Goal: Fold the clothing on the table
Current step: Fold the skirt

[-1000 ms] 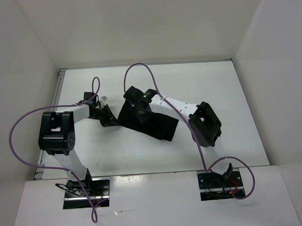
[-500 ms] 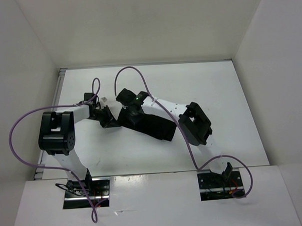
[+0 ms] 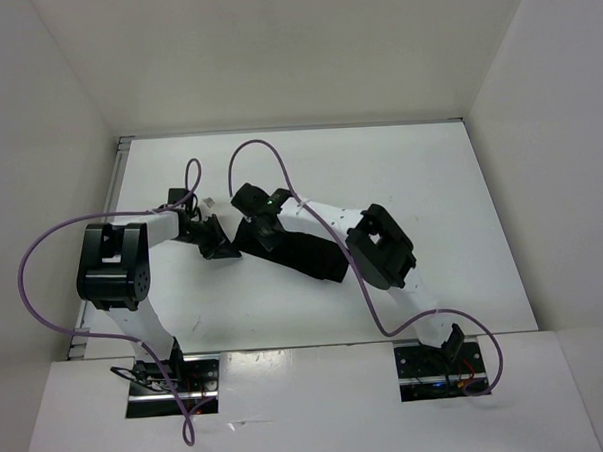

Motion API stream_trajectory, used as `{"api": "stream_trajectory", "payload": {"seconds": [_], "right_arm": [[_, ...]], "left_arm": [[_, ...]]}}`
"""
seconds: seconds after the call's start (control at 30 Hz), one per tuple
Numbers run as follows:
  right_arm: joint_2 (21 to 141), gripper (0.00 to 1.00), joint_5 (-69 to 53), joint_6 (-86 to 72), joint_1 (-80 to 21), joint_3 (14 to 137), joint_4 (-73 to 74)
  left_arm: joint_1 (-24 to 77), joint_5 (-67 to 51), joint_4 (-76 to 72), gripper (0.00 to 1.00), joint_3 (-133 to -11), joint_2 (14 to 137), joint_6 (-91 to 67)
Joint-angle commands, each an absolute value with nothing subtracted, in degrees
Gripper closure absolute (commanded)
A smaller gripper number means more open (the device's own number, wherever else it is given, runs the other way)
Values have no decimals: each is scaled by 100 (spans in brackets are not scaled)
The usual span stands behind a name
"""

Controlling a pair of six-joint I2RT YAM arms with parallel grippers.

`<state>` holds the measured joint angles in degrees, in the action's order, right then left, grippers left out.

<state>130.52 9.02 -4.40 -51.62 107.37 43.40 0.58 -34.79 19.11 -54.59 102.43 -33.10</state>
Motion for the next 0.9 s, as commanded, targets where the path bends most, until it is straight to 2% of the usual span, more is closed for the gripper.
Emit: {"api": "stream_trajectory", "payload": {"seconds": [0.0,0.4,0.7,0.73,0.87], "right_arm": [[12710,100,1213,-457,-5203,10802,3956],[12050,100,599,-335,-5309,10539,4430],[12507,99,-562,-220,-5309,10020,4623],[12507,94,-615,-220,-5309,9933,4623],[12332,66,-668,-220,-5309,9686,4746]], "left_arm": [[70,-3507,1951,94,-5388,10063,-3190],[70,-3560,1898,94,-5335,10063,-3190],[70,-3560,1898,94,-5335,10063,-3190],[70,-3560,1898,94,-5387,10063,-3190],[70,-3779,2030,94,-5703,9880,-3190]]}}
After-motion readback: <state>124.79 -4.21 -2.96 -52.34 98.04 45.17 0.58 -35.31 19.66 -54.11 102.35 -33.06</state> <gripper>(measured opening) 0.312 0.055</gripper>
